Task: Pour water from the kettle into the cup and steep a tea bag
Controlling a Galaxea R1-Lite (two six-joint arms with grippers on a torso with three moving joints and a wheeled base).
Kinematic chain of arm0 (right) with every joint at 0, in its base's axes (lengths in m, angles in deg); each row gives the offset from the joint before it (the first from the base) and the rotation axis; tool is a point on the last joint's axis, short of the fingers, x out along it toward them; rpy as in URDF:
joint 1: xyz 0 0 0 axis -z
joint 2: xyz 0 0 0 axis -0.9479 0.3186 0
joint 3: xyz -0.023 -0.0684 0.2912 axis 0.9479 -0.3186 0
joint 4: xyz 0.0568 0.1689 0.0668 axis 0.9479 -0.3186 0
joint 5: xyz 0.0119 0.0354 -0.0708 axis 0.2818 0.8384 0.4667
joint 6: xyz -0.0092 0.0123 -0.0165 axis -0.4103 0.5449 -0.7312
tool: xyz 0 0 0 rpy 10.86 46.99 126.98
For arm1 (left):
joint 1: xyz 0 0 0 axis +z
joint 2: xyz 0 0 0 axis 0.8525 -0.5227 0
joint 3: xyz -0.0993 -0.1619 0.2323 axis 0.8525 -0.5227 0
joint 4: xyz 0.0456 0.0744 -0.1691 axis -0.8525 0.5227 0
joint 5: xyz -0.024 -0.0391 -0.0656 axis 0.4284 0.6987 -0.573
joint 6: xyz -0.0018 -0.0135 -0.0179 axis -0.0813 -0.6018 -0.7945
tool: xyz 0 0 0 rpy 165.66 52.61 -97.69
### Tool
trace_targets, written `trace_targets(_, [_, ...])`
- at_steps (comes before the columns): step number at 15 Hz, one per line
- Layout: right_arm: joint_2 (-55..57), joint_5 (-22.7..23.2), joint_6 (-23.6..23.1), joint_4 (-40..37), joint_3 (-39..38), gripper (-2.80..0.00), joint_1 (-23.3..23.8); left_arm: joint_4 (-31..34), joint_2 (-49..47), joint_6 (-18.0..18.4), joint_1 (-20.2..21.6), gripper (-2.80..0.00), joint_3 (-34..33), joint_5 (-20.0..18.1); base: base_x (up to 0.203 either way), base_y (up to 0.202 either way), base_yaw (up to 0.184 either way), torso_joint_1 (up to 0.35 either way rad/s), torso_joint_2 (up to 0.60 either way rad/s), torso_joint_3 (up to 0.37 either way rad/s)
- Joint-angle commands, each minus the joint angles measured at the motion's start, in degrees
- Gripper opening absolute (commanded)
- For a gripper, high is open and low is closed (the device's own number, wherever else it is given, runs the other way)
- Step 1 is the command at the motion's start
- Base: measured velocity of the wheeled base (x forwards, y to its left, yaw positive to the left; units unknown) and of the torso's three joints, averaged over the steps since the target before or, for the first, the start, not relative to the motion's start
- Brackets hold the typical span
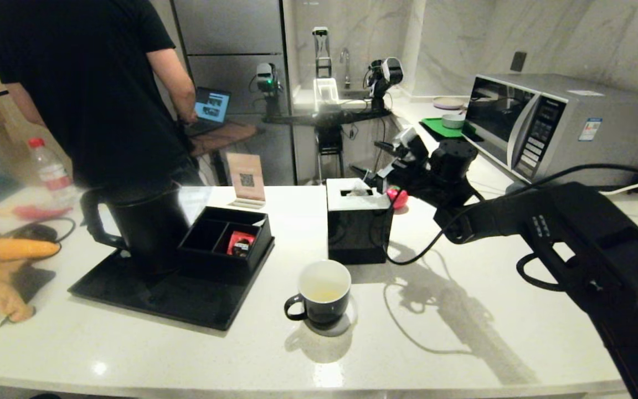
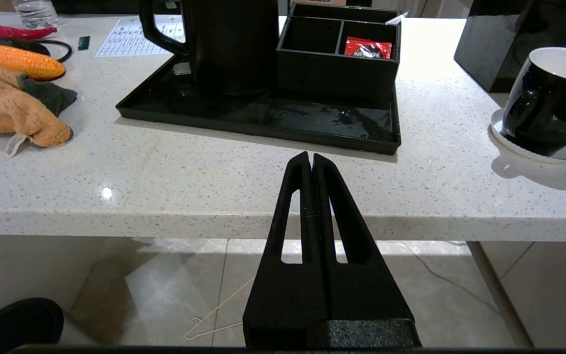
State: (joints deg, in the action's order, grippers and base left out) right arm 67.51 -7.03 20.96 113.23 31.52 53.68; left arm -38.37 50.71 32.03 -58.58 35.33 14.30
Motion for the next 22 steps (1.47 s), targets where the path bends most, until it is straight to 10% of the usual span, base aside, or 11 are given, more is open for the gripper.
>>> trace_targets(1, [0.02, 0.14, -1.79, 0.02, 0.06, 0.00, 2.34, 0.00, 0.02, -0.02, 0.01, -2.80, 0.00, -0.01, 0.000, 0.000, 0.000, 0.000, 0.00, 0.000])
trace_targets(22, [0.36, 3.39, -13.89, 9.23, -10.85, 0.00, 5.10, 0.00, 0.02, -0.02, 0.01, -2.80, 0.00, -0.01, 0.000, 0.000, 0.000, 0.000, 0.00, 0.000])
